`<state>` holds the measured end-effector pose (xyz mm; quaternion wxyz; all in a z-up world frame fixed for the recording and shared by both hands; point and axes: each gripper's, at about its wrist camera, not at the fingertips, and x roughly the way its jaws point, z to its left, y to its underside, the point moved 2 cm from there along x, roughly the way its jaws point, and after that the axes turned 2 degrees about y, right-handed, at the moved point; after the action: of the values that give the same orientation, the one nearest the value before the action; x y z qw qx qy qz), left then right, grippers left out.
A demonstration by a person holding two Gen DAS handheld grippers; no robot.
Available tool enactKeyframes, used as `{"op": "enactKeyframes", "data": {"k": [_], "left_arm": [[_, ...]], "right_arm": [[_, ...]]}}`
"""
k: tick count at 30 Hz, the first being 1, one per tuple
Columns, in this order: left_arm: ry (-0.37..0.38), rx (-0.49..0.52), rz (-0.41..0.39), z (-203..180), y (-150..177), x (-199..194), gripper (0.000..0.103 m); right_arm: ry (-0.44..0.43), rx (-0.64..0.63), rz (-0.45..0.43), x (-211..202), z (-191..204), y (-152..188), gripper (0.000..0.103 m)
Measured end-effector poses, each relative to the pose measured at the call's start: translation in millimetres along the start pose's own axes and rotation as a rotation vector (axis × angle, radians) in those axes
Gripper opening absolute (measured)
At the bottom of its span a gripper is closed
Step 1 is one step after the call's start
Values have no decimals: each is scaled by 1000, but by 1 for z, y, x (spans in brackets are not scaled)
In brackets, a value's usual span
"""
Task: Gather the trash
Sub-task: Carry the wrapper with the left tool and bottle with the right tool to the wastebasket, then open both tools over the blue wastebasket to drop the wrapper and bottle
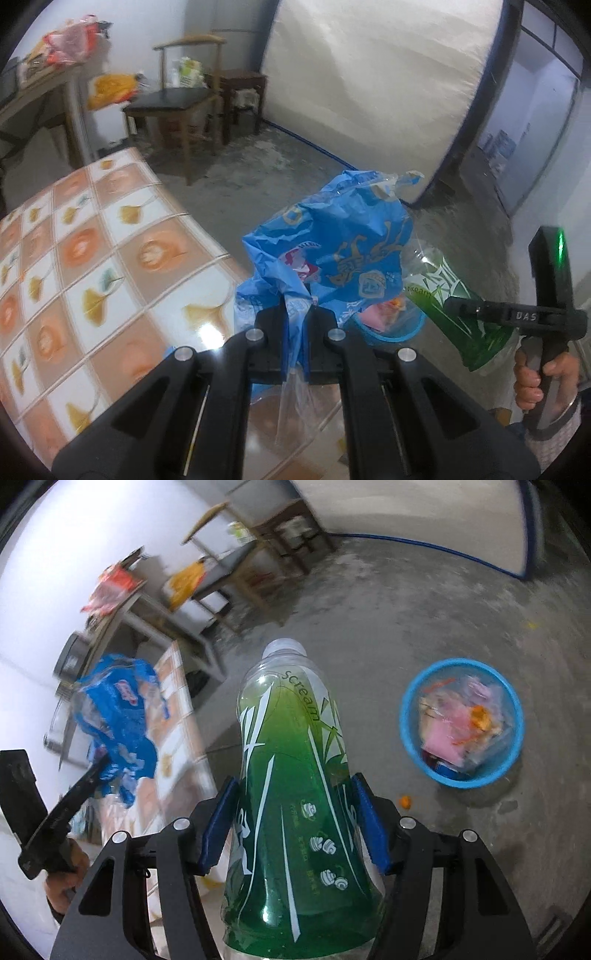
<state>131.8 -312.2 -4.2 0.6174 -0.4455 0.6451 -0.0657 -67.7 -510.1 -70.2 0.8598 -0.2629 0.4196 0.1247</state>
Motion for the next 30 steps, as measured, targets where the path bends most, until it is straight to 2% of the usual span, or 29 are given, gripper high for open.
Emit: {"op": "enactKeyframes", "data": {"k": [4, 9, 13, 15, 17, 20, 23, 25, 26, 27, 30], "left_arm": [[53, 40, 100, -23, -20, 52, 4], [183, -48, 301, -41, -40, 142, 4], [226, -101, 499, -70, -44, 239, 4], [237, -155, 605, -83, -36, 287, 4], [207, -193, 679, -92, -27, 325, 4], [201, -217, 736, -105, -15, 370, 4], [238, -251, 769, -113, -6, 400, 4], [255, -235, 805, -121, 3, 421, 13], [255, -234, 820, -123, 9, 429, 26], [250, -243, 836, -123, 15, 438, 45], [192, -261, 907, -122, 39, 452, 65]], "right_arm": [[40, 93, -25, -1, -51, -8, 60], [100, 218, -44, 12, -112, -17, 60], [180, 289, -64, 25, -156, -19, 60], [184, 334, -58, 36, -177, -21, 60], [167, 385, -45, 51, -198, -26, 60], [177, 413, -38, 66, -215, -38, 60], [201, 387, -52, 81, -225, -61, 60], [218, 367, -62, 90, -230, -74, 60], [224, 350, -72, 99, -233, -82, 60], [226, 342, -79, 104, -236, -87, 60], [242, 321, -58, 138, -253, -92, 61]]}}
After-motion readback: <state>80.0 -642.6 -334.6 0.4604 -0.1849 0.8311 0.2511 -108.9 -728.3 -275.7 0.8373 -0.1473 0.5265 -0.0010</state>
